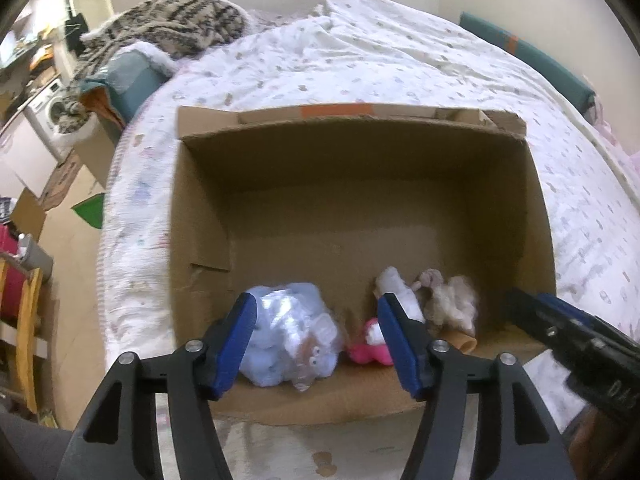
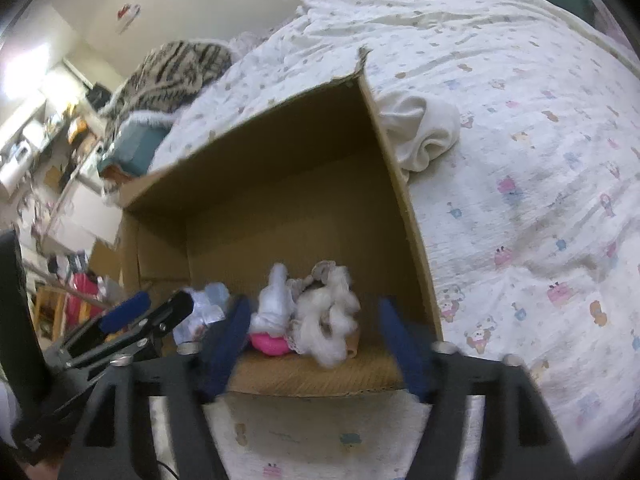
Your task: Organize soft objects
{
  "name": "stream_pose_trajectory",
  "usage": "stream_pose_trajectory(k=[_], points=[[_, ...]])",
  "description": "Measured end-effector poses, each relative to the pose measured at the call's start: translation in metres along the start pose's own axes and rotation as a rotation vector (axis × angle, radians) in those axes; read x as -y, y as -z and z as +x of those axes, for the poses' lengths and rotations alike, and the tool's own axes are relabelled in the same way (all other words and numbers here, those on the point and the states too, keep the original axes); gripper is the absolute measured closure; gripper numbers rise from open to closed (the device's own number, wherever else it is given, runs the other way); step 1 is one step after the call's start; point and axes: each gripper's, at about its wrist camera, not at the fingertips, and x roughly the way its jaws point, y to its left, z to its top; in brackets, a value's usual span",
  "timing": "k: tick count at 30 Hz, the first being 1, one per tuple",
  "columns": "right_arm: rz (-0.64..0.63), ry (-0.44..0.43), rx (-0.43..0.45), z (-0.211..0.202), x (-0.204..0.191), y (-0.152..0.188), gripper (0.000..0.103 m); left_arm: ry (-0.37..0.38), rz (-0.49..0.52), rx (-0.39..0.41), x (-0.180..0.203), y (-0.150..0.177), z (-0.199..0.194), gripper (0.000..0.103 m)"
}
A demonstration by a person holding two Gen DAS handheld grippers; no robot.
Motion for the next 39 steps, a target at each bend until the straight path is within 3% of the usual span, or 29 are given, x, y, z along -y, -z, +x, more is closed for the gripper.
stream_pose_trajectory(k=[10, 13, 16, 25, 30, 34, 39], points=[[-0.065, 0.016, 0.078, -0.026, -0.013, 0.006, 0.029, -0.038, -0.029, 0.087, -0.027, 0.006, -0.036, 0.043], [-0.112, 0.037, 0.105, -0.037, -0.022, 0.01, 0.023, -0.04, -0.038, 0.111, -0.038, 0.009, -0.049, 0.043], [-0.139, 0.059, 0.131, -0.047, -0.03, 0.014, 0.022, -0.046, -0.051, 0.134, -0.049, 0.014, -0.062, 0.036], [-0.187, 0.084, 0.194, -0.075, -0.044, 0.03, 0.017, -0.038, -0.071, 0.19, -0.071, 0.035, -0.095, 0.033], [-0.21, 0.091, 0.226, -0.085, -0.051, 0.043, 0.006, -0.031, -0.068, 0.218, -0.075, 0.05, -0.105, 0.032], [-0.221, 0.092, 0.234, -0.089, -0.054, 0.052, 0.002, -0.033, -0.085, 0.225, -0.08, 0.063, -0.109, 0.01], [-0.227, 0.111, 0.259, -0.09, -0.054, 0.062, 0.0, -0.017, -0.106, 0.215, -0.084, 0.073, -0.107, 0.005]])
